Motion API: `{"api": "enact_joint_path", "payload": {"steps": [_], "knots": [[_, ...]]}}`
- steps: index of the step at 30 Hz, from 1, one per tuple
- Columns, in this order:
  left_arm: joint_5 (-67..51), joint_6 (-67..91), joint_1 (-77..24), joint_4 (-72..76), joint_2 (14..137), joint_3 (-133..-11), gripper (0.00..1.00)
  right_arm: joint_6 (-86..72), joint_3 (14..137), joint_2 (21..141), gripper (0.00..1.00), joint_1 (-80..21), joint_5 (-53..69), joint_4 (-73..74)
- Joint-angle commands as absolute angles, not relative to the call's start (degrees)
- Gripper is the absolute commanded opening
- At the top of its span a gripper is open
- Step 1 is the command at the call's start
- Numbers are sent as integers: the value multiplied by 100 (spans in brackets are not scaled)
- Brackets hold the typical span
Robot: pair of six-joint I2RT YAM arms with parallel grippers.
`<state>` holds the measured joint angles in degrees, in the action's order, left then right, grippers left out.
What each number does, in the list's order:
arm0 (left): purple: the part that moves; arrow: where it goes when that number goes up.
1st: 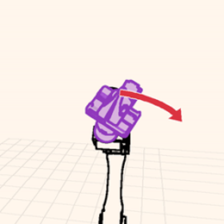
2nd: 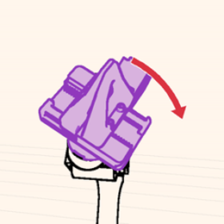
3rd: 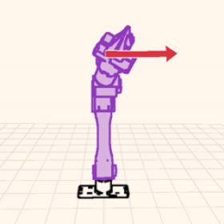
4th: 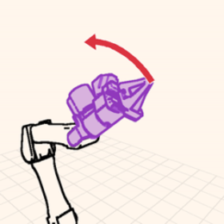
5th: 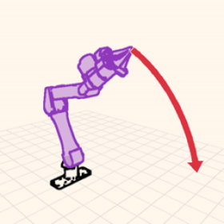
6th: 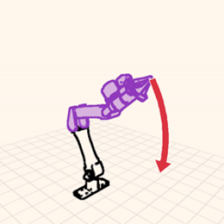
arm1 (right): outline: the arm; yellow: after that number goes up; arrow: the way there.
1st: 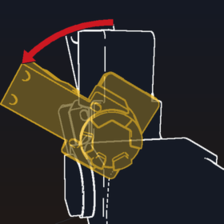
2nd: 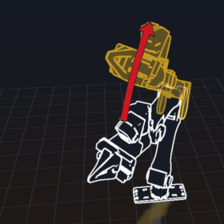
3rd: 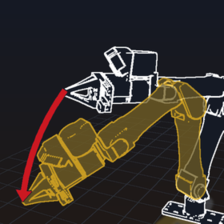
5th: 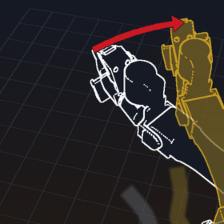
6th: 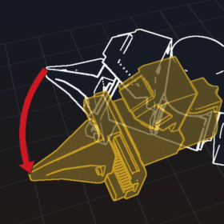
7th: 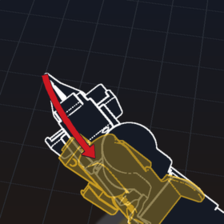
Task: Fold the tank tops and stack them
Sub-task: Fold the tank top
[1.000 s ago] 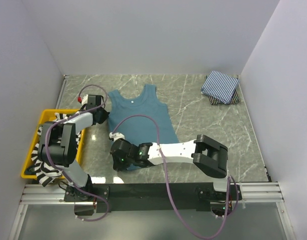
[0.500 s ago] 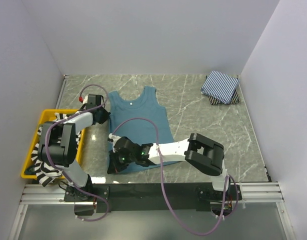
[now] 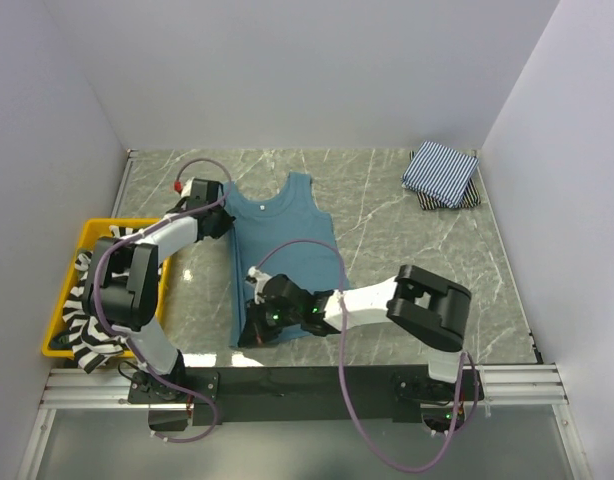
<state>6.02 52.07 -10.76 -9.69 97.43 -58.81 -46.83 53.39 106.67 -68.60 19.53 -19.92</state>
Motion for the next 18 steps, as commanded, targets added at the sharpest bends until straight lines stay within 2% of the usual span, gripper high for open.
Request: {"api": "enact_joint_path", "payload": {"steps": [1, 18], "knots": [[905, 5387, -1283, -826, 9887, -6362, 1, -4869, 4958, 10021, 0, -6768, 1978, -2522], [1037, 5563, -1924, -1011, 10784, -7330, 1, -5229, 3420, 8966, 0, -6249, 1327, -2777]]}}
